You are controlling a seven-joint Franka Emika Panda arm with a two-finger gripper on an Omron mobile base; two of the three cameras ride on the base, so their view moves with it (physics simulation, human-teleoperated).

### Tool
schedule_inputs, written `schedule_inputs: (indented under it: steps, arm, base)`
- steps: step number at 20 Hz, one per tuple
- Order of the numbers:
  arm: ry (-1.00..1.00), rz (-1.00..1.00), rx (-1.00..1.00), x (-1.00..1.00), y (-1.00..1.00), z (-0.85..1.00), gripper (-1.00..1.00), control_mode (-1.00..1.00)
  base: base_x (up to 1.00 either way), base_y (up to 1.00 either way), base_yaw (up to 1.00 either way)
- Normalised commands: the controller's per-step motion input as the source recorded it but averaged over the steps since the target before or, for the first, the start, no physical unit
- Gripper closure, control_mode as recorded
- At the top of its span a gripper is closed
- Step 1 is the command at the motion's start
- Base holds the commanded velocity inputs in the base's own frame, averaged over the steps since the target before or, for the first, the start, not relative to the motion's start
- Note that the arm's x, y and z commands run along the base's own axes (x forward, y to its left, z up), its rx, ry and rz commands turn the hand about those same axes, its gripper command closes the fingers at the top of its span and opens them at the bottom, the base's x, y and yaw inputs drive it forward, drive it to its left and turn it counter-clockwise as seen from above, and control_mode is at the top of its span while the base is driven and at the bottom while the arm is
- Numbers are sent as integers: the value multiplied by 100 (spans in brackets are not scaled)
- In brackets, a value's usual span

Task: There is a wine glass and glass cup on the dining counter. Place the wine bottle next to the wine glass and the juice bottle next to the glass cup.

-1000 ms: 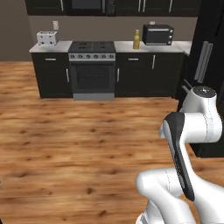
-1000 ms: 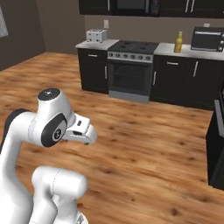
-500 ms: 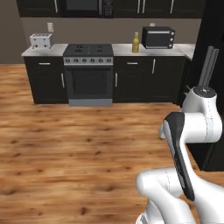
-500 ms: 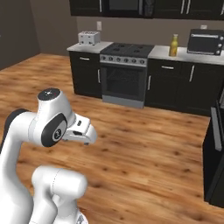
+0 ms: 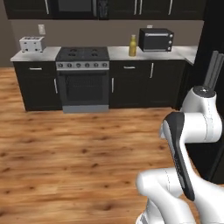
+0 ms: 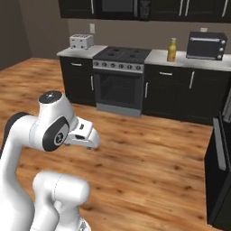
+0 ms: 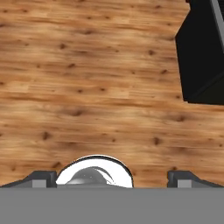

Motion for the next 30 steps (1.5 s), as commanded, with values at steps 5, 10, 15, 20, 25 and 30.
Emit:
schedule_inputs:
  steps: [5, 10, 15, 20, 25, 30]
  arm:
    - [0, 0, 0, 0, 0, 0, -100, 100]
    - [0, 0, 0, 0, 0, 0, -100, 100]
    - [0, 0, 0, 0, 0, 0, -100, 100]
    - [0, 0, 0, 0, 0, 0, -100, 100]
    - [0, 0, 0, 0, 0, 0, -100, 100]
    - [0, 0, 0, 0, 0, 0, -100, 100]
  base:
    - [60, -25, -13]
    - [66, -20, -11]
    - [73, -21, -4]
    - [73, -22, -4]
    - [74, -23, -3]
    - [77, -30, 0]
